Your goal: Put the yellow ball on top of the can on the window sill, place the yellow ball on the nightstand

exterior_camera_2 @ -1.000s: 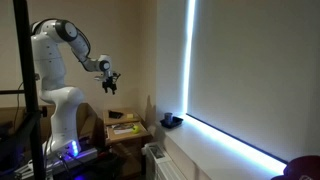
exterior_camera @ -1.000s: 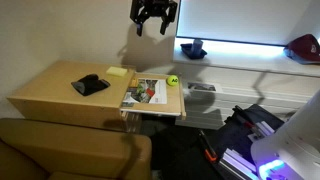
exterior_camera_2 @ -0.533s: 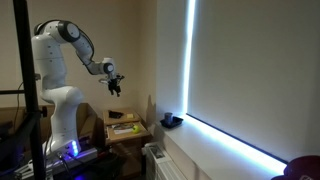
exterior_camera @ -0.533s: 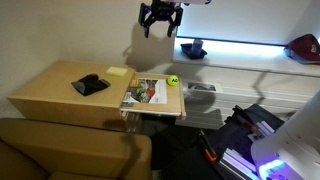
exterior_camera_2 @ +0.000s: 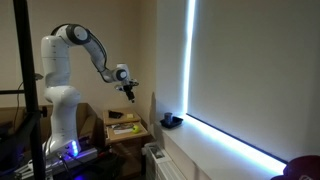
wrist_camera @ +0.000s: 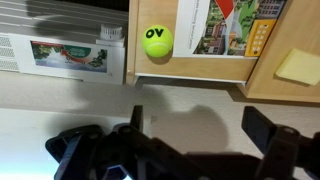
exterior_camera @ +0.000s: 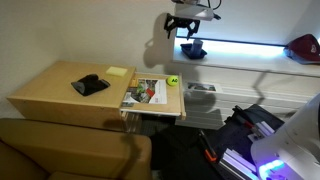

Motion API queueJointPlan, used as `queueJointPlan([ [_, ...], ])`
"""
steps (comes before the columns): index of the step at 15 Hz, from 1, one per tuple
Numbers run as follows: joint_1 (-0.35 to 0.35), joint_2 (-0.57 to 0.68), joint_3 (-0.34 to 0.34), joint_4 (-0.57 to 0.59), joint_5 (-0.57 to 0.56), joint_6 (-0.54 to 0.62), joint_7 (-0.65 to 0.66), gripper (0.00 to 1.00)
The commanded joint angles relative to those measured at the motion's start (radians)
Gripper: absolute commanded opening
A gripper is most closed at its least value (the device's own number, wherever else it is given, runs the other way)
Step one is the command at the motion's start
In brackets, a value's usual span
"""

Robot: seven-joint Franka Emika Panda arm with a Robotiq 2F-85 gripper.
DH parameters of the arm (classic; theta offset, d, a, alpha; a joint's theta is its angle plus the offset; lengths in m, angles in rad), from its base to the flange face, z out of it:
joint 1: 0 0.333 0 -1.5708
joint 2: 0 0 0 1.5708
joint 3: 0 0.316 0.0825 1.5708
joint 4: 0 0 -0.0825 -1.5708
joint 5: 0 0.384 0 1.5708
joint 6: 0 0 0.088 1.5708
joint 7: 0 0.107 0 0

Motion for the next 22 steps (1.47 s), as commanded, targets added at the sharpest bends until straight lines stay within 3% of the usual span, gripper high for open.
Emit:
queueJointPlan([
  [1, 0.010, 0.018, -0.016, 0.013, -0.054, -0.022, 0.023, 1.00],
  [4, 0.011, 0.101, -0.039, 0.034, -0.007, -0.062, 0.024, 1.00],
  [10, 0.055, 0.270, -0.060, 0.068, 0.180, -0.006, 0.003, 1.00],
  [11, 0.072, 0.292, -0.066, 0.072, 0.184, 0.009, 0.028, 1.00],
  [12, 0.073, 0.235, -0.081, 0.041, 0.169, -0.018, 0.000, 1.00],
  [15, 0.096, 0.283, -0.084, 0.061, 0.183, -0.002, 0.019, 1.00],
  [17, 0.133, 0.324, -0.139, 0.076, 0.075, 0.041, 0.102, 1.00],
  [19, 0.146, 0.373, -0.162, 0.096, 0.061, 0.076, 0.133, 1.00],
  [22, 0.145, 0.437, -0.162, 0.127, 0.135, 0.110, 0.120, 1.00],
])
